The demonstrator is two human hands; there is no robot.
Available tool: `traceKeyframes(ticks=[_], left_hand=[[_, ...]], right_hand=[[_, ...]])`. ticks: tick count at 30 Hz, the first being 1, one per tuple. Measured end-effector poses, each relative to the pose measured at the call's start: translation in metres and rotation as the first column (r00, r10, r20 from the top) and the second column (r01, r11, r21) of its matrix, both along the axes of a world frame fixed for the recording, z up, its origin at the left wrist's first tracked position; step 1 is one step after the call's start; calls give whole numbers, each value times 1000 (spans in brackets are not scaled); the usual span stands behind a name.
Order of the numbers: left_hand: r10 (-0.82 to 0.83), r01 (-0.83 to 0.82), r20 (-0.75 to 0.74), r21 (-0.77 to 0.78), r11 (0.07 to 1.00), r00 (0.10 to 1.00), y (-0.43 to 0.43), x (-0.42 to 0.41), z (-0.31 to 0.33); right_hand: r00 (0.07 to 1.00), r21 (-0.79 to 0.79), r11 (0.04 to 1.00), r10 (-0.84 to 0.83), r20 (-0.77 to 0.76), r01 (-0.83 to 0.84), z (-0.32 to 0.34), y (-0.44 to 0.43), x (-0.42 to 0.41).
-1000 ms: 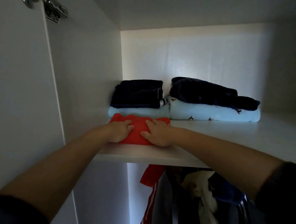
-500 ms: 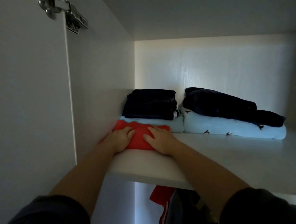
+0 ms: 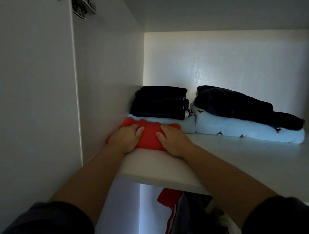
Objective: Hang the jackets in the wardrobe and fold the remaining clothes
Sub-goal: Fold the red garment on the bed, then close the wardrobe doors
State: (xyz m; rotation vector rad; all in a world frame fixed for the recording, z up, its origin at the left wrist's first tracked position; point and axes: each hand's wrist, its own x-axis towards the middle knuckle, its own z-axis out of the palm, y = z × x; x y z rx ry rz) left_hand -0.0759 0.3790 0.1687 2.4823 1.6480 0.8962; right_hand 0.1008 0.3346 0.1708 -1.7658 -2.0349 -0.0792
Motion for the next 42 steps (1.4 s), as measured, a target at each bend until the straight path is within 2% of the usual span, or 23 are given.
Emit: traceKeyframes(ticks=[3,5,9,11,14,17,21,26,29,32,34,36,40,42], left_hand=[[35,-38,54,44,998,998,-22,-8,5],[39,-49,133,69,996,990,-53,-21,7],[14,-101,321,257,961,947,-156,-56,-16],[8,-139,394,304,942,919,-216,-73,-36],[103,-236,481,226,945,871,-298,-102,-64],[184,-295,476,170,940,860,-364,-135,-82],[243,-355,437,195,914,866,-435,-187,-83],[210,-409,511,316,856,834,-492,-246,-75],[186,-457,596,342,821,781,-501,-273,-67],[126,-332,677,184,925,725,-488,-293,-60],[127,-238,569,126,963,813,-477,-302,-59],[124,-216,482,140,966,867,-472,-305,-60],[5,-119,501,196,973,865,-476,-298,-64],[-83,-27,515,202,979,853,-479,-283,-67]], right_hand=[[1000,-14,1000,10,-3,-10,4,-23,-2],[996,12,999,51,-71,-50,8,-52,-7],[960,173,967,217,-177,-186,-9,-136,-38],[923,219,939,313,-223,-266,-26,-181,-61],[861,185,923,381,-336,-336,-56,-242,-99],[805,105,902,422,-416,-419,-87,-293,-140],[761,-12,862,440,-476,-507,-120,-357,-202],[715,-44,817,475,-513,-575,-150,-412,-280],[690,-57,834,413,-594,-548,-165,-427,-321],[716,-76,905,278,-640,-420,-171,-427,-358],[765,-84,959,162,-623,-272,-172,-428,-376],[804,-82,985,77,-590,-155,-173,-431,-388],[799,-37,997,30,-600,-65,-180,-443,-387],[767,-9,999,20,-641,-34,-183,-453,-370]])
